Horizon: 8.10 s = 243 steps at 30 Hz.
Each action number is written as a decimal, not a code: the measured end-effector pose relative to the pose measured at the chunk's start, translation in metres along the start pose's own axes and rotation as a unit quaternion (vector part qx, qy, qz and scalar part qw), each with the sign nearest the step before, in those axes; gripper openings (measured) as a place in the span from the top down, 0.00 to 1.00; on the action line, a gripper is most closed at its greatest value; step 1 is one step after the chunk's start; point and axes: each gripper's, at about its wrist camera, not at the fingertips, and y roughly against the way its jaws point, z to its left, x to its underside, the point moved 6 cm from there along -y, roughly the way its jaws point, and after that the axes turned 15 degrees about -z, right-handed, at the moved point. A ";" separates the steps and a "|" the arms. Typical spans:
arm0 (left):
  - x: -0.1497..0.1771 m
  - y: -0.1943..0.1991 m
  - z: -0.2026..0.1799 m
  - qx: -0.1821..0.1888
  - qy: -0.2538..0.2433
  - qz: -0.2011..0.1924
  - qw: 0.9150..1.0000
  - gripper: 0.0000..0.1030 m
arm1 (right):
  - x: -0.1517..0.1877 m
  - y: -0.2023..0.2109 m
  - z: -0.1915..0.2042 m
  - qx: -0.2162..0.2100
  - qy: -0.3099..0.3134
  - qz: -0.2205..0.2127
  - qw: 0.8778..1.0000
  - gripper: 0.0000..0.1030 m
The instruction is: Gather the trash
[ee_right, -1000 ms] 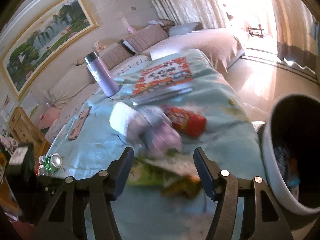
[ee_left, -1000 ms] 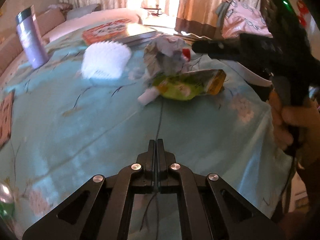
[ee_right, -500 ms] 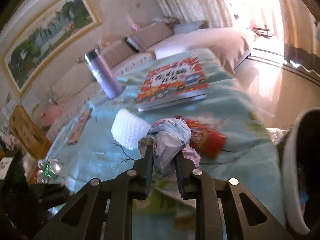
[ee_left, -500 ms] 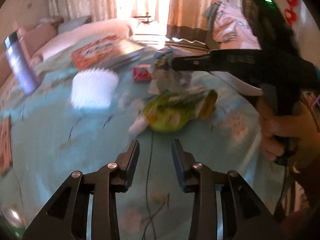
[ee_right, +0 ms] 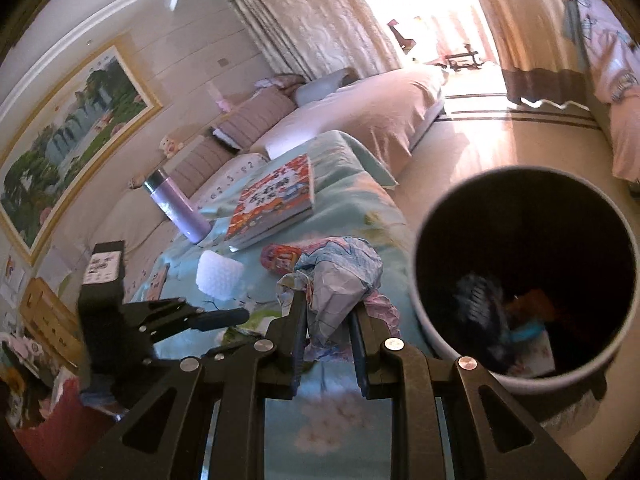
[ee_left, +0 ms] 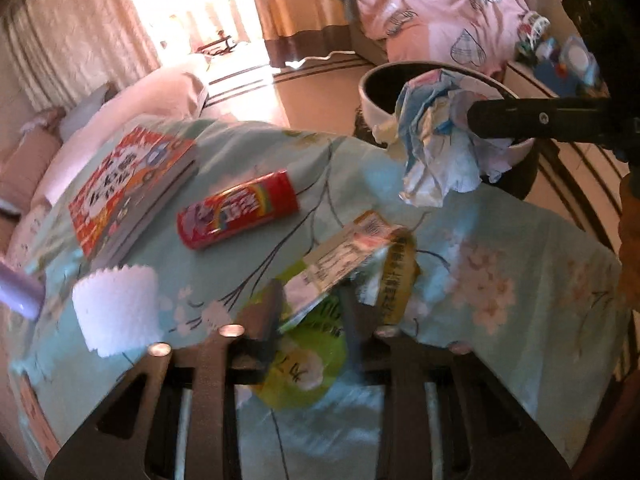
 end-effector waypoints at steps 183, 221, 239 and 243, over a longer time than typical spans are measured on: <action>0.041 0.000 0.155 -0.159 0.306 -0.015 0.939 0.74 | 0.041 -0.171 0.074 -0.009 0.294 0.152 0.944 0.50; 0.019 0.077 0.002 -0.091 0.306 -0.048 0.946 0.77 | 0.043 0.019 0.037 -0.010 0.055 0.026 0.998 0.64; -0.004 0.070 -0.035 -0.073 0.278 -0.044 0.957 0.77 | 0.035 0.060 0.006 0.015 0.036 -0.008 0.999 0.64; -0.009 0.066 -0.039 -0.071 0.272 -0.043 0.959 0.77 | 0.033 0.066 -0.001 0.021 0.031 -0.013 0.999 0.64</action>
